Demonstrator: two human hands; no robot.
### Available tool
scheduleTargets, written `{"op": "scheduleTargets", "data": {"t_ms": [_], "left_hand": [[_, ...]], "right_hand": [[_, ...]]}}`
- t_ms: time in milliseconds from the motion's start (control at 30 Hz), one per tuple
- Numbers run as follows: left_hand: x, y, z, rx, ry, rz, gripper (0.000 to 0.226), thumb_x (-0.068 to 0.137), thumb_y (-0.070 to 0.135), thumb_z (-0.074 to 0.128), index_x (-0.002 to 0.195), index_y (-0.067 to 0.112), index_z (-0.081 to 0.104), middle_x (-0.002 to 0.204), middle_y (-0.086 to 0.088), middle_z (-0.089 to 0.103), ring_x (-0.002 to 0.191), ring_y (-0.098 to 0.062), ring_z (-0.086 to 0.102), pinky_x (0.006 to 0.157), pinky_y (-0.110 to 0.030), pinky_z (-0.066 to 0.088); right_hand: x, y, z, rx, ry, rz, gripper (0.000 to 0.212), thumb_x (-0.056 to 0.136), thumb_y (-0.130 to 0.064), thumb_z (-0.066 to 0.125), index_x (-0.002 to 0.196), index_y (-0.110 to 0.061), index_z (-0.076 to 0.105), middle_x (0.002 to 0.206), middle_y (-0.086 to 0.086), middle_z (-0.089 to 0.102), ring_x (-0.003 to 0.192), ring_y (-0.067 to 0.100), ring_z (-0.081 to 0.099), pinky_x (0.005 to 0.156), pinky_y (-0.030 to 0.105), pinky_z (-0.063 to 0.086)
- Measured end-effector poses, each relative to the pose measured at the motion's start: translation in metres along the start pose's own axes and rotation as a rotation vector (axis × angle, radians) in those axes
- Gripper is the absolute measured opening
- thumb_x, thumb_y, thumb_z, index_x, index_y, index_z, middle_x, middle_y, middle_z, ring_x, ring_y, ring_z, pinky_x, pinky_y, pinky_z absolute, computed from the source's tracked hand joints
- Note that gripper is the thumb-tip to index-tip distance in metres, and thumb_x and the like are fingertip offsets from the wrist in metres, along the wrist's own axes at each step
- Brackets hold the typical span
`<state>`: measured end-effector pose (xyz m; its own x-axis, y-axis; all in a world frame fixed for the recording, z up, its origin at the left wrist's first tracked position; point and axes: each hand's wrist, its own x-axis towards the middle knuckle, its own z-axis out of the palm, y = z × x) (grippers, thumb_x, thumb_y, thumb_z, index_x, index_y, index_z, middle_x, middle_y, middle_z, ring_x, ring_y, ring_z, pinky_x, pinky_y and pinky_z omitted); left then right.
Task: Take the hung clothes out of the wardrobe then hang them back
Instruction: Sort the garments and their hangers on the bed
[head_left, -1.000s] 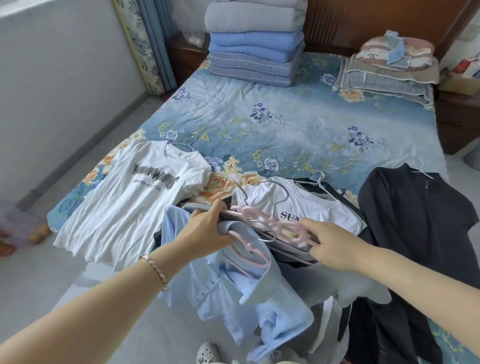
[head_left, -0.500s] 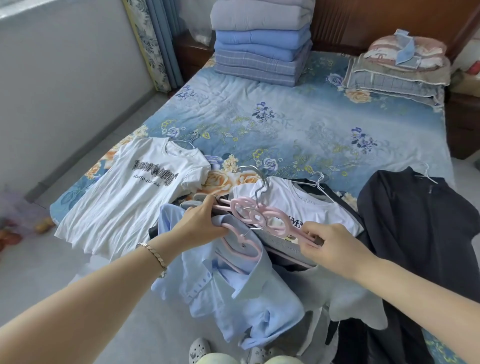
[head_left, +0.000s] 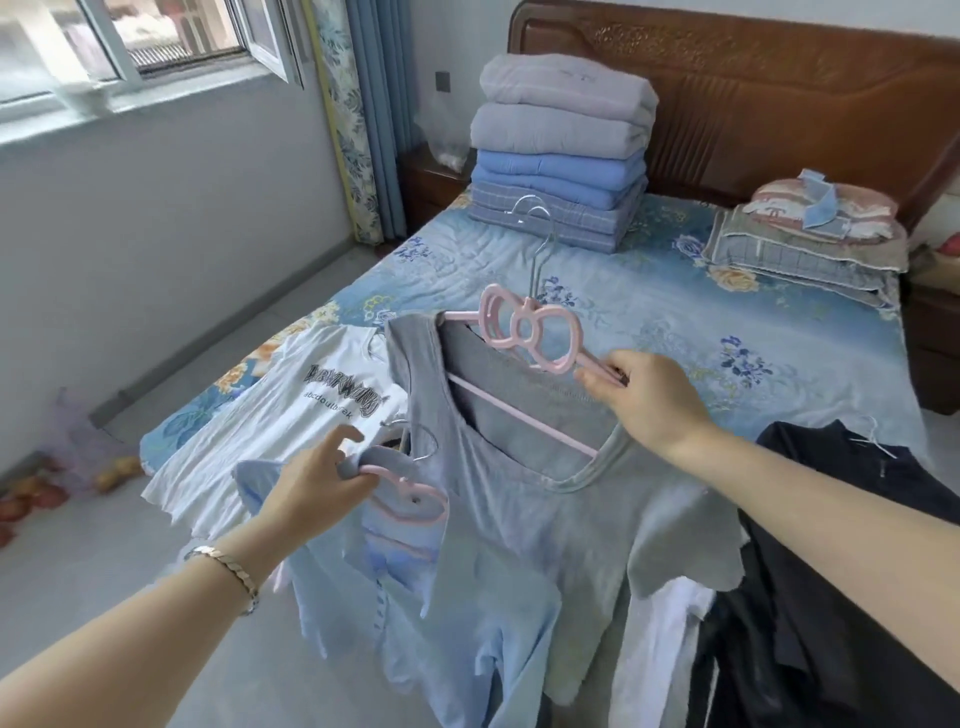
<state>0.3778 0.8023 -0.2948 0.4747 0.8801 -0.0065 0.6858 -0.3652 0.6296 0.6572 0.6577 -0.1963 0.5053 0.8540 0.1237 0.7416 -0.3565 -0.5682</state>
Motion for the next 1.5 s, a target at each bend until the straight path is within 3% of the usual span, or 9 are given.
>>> {"op": "scheduleTargets", "data": {"t_ms": [233, 400, 533, 700, 833, 933, 1033, 1200, 1500], "left_hand": [[-0.005, -0.051, -0.096, 0.033, 0.021, 0.067, 0.009, 0.076, 0.019, 0.061, 0.081, 0.015, 0.055, 0.057, 0.0, 0.053, 0.062, -0.022, 0.049, 0.056, -0.027, 0.036], [-0.022, -0.101, -0.159, 0.055, 0.048, 0.105, 0.056, 0.054, 0.052, 0.042, 0.083, 0.008, 0.061, 0.073, -0.008, 0.065, 0.074, -0.027, 0.058, 0.068, -0.033, 0.043], [-0.035, -0.133, -0.2, 0.064, 0.074, 0.086, 0.03, 0.059, 0.034, 0.048, 0.073, 0.009, 0.054, 0.065, -0.008, 0.061, 0.07, -0.028, 0.055, 0.061, -0.029, 0.04], [-0.04, -0.162, -0.225, 0.112, 0.125, 0.099, 0.03, 0.059, 0.034, 0.051, 0.066, 0.004, 0.05, 0.059, -0.013, 0.054, 0.059, -0.021, 0.04, 0.055, -0.028, 0.036], [-0.035, -0.172, -0.226, 0.134, 0.129, 0.098, 0.035, 0.058, 0.037, 0.049, 0.061, 0.002, 0.047, 0.053, -0.012, 0.045, 0.055, -0.018, 0.032, 0.052, -0.031, 0.034], [-0.026, -0.171, -0.215, 0.158, 0.117, 0.101, 0.033, 0.058, 0.035, 0.05, 0.06, 0.002, 0.044, 0.05, -0.005, 0.037, 0.054, -0.017, 0.028, 0.05, -0.028, 0.031], [-0.013, -0.167, -0.194, 0.177, 0.129, 0.101, 0.029, 0.058, 0.033, 0.051, 0.061, 0.004, 0.047, 0.05, -0.005, 0.041, 0.055, -0.018, 0.03, 0.053, -0.031, 0.035], [0.025, -0.169, -0.136, 0.174, 0.067, 0.063, 0.024, 0.058, 0.033, 0.052, 0.066, 0.011, 0.055, 0.056, -0.008, 0.055, 0.06, -0.023, 0.044, 0.059, -0.026, 0.039], [0.135, -0.149, -0.005, 0.112, -0.056, 0.007, 0.048, 0.049, 0.05, 0.035, 0.071, 0.012, 0.057, 0.055, -0.009, 0.056, 0.06, -0.031, 0.049, 0.057, -0.014, 0.03]], "right_hand": [[-0.001, -0.141, 0.005, -0.004, 0.002, -0.194, 0.045, 0.09, -0.034, 0.058, 0.054, -0.02, 0.037, 0.052, -0.004, 0.037, 0.05, 0.011, 0.034, 0.05, 0.03, 0.024], [-0.018, -0.239, 0.029, 0.066, -0.02, -0.291, 0.045, 0.089, -0.034, 0.06, 0.052, -0.021, 0.039, 0.053, -0.003, 0.038, 0.051, 0.01, 0.035, 0.051, 0.026, 0.026], [-0.024, -0.289, 0.053, 0.109, -0.023, -0.317, 0.04, 0.088, -0.035, 0.061, 0.054, -0.02, 0.047, 0.053, -0.004, 0.042, 0.05, 0.009, 0.037, 0.049, 0.013, 0.03], [-0.017, -0.307, 0.071, 0.177, -0.014, -0.27, 0.042, 0.088, -0.035, 0.061, 0.054, -0.015, 0.045, 0.051, -0.004, 0.036, 0.047, 0.008, 0.033, 0.044, 0.016, 0.027], [0.003, -0.29, 0.078, 0.218, 0.024, -0.202, 0.039, 0.089, -0.034, 0.06, 0.063, -0.006, 0.053, 0.052, -0.001, 0.032, 0.044, 0.007, 0.03, 0.045, 0.02, 0.021], [0.018, -0.258, 0.089, 0.211, 0.04, -0.14, 0.045, 0.091, -0.031, 0.059, 0.054, -0.014, 0.04, 0.051, 0.001, 0.029, 0.042, 0.007, 0.03, 0.044, 0.021, 0.022], [0.033, -0.21, 0.112, 0.194, 0.03, -0.063, 0.048, 0.091, -0.03, 0.058, 0.052, -0.016, 0.034, 0.051, 0.0, 0.029, 0.049, 0.011, 0.027, 0.05, 0.029, 0.021], [0.069, -0.107, 0.172, 0.102, 0.024, 0.116, 0.04, 0.091, -0.03, 0.058, 0.06, -0.007, 0.049, 0.056, 0.01, 0.041, 0.059, 0.025, 0.039, 0.057, 0.033, 0.025], [0.171, 0.07, 0.271, -0.064, -0.03, 0.304, 0.039, 0.092, -0.037, 0.054, 0.063, -0.015, 0.04, 0.081, 0.025, 0.061, 0.071, 0.037, 0.047, 0.06, 0.034, 0.028]]}}
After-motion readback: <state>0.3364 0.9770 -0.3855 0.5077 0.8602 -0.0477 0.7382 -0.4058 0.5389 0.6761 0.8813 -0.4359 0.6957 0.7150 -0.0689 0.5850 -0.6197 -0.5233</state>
